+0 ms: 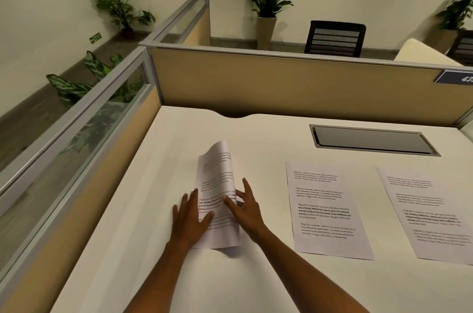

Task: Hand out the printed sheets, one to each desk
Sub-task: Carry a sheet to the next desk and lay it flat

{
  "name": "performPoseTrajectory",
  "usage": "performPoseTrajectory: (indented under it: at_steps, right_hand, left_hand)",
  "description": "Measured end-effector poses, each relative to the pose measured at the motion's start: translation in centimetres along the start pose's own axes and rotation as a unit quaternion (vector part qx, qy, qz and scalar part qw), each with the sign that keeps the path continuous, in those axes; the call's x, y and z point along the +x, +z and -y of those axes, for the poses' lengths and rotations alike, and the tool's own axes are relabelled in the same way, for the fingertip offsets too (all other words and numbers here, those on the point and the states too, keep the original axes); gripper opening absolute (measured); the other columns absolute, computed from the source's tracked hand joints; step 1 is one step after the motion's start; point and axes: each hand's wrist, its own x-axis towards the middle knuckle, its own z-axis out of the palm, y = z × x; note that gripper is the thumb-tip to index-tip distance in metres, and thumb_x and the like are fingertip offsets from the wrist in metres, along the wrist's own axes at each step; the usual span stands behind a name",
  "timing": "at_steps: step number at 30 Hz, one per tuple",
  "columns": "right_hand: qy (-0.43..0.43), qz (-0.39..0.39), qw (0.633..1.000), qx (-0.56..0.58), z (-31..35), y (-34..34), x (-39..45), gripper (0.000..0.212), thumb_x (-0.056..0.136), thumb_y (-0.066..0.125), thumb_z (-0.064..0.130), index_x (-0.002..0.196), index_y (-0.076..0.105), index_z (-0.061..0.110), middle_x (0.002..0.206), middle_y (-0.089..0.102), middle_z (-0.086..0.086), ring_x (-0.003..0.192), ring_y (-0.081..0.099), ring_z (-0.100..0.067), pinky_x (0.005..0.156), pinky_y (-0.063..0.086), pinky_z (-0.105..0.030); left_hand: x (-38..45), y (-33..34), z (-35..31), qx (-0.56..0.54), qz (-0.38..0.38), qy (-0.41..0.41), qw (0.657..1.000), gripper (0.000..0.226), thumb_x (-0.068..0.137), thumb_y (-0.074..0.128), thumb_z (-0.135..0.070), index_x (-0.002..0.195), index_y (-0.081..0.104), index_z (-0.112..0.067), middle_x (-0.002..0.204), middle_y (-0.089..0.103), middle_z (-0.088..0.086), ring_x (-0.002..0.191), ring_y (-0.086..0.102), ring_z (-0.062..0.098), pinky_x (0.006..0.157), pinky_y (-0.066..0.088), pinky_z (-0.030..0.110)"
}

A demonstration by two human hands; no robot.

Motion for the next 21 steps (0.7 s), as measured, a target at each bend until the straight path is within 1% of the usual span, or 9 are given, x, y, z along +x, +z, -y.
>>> performPoseTrajectory:
  at_steps: [2, 5, 7, 9, 11, 12, 16, 19, 21]
  right_hand:
    - [0.017, -0.037, 0.998, 0.055, 0.6, 0.2, -0.1, 0.096, 0.082, 0.072, 0.049, 0.154, 0.012, 0.031, 0.144, 0.05, -0.001, 0.119, 0.058, -0.021, 0.095, 0.051, -0.037]
    - [0.035, -0.092, 0.99, 0.102, 1.3, -0.4, -0.2, 0.088, 0.082, 0.074, 0.041, 0.152, 0.023, 0.026, 0.135, 0.053, -0.002, 0.115, 0.06, -0.025, 0.097, 0.054, -0.043]
    - [0.038, -0.119, 0.987, 0.099, 1.3, -1.2, -0.1, 0.069, 0.084, 0.074, 0.032, 0.143, 0.04, 0.021, 0.128, 0.061, -0.004, 0.107, 0.066, -0.027, 0.094, 0.056, -0.046]
    - [0.049, -0.134, 0.988, 0.065, 1.2, -2.2, -0.1, 0.044, 0.086, 0.073, 0.024, 0.126, 0.056, 0.015, 0.118, 0.068, -0.008, 0.096, 0.07, -0.026, 0.088, 0.059, -0.044]
    - [0.057, -0.143, 0.988, 0.002, 1.0, -3.2, -0.2, 0.026, 0.087, 0.071, 0.021, 0.11, 0.064, 0.011, 0.11, 0.072, -0.009, 0.087, 0.072, -0.024, 0.083, 0.061, -0.039]
    - [0.057, -0.146, 0.987, -0.026, 0.8, -3.6, -0.3, 0.022, 0.087, 0.07, 0.021, 0.106, 0.066, 0.01, 0.107, 0.073, -0.009, 0.084, 0.072, -0.022, 0.082, 0.061, -0.036]
    - [0.043, -0.158, 0.983, -0.084, 0.0, -4.8, -1.0, 0.021, 0.092, 0.062, 0.019, 0.107, 0.067, 0.006, 0.105, 0.073, -0.01, 0.085, 0.07, -0.023, 0.076, 0.057, -0.029]
    - [0.054, -0.172, 0.981, -0.073, -0.7, -5.6, -1.3, 0.024, 0.092, 0.061, 0.019, 0.112, 0.066, 0.005, 0.109, 0.071, -0.01, 0.093, 0.069, -0.026, 0.08, 0.056, -0.031]
    - [0.056, -0.178, 0.981, -0.048, -1.2, -6.3, -1.4, 0.025, 0.091, 0.063, 0.019, 0.112, 0.066, 0.006, 0.111, 0.07, -0.009, 0.096, 0.067, -0.026, 0.08, 0.055, -0.031]
  left_hand:
    - [-0.1, -0.1, 0.3, 0.0, 0.009, -0.002, 1.0, 0.082, 0.094, 0.044, -0.056, 0.155, 0.0, -0.023, 0.163, 0.015, 0.004, 0.152, 0.001, 0.02, 0.122, -0.005, 0.046]
    - [-0.1, -0.2, 0.6, -0.003, 0.019, 0.0, 1.0, 0.08, 0.095, 0.041, -0.055, 0.155, -0.002, -0.025, 0.164, 0.012, 0.004, 0.152, 0.0, 0.021, 0.122, -0.007, 0.046]
    - [-0.1, -0.4, 0.7, -0.004, 0.024, 0.008, 1.0, 0.078, 0.096, 0.041, -0.054, 0.155, -0.002, -0.025, 0.164, 0.011, 0.004, 0.152, -0.001, 0.022, 0.122, -0.007, 0.047]
    - [-0.2, -0.5, 0.8, -0.004, 0.03, 0.013, 0.999, 0.077, 0.097, 0.041, -0.052, 0.155, -0.003, -0.025, 0.164, 0.008, 0.004, 0.152, -0.002, 0.021, 0.122, -0.007, 0.046]
    - [-0.3, -0.5, 0.9, -0.004, 0.033, 0.016, 0.999, 0.077, 0.097, 0.041, -0.05, 0.155, -0.003, -0.024, 0.165, 0.006, 0.005, 0.152, -0.003, 0.021, 0.121, -0.007, 0.045]
    - [-0.3, -0.6, 0.9, -0.006, 0.032, 0.017, 0.999, 0.077, 0.098, 0.042, -0.049, 0.155, -0.002, -0.023, 0.165, 0.006, 0.005, 0.152, -0.003, 0.021, 0.121, -0.007, 0.045]
    - [-0.2, -0.6, 0.6, -0.009, 0.034, 0.021, 0.999, 0.076, 0.098, 0.043, -0.046, 0.156, 0.002, -0.018, 0.165, 0.005, 0.005, 0.152, -0.005, 0.019, 0.122, -0.004, 0.044]
    - [-0.2, -0.4, -0.1, -0.02, 0.038, 0.021, 0.999, 0.075, 0.098, 0.044, -0.045, 0.156, 0.005, -0.016, 0.165, 0.005, 0.004, 0.152, -0.005, 0.018, 0.122, -0.003, 0.043]
    - [-0.1, -0.5, -0.8, -0.051, 0.04, 0.013, 0.998, 0.074, 0.098, 0.047, -0.043, 0.155, 0.01, -0.015, 0.165, 0.008, 0.006, 0.152, -0.002, 0.02, 0.123, 0.0, 0.042]
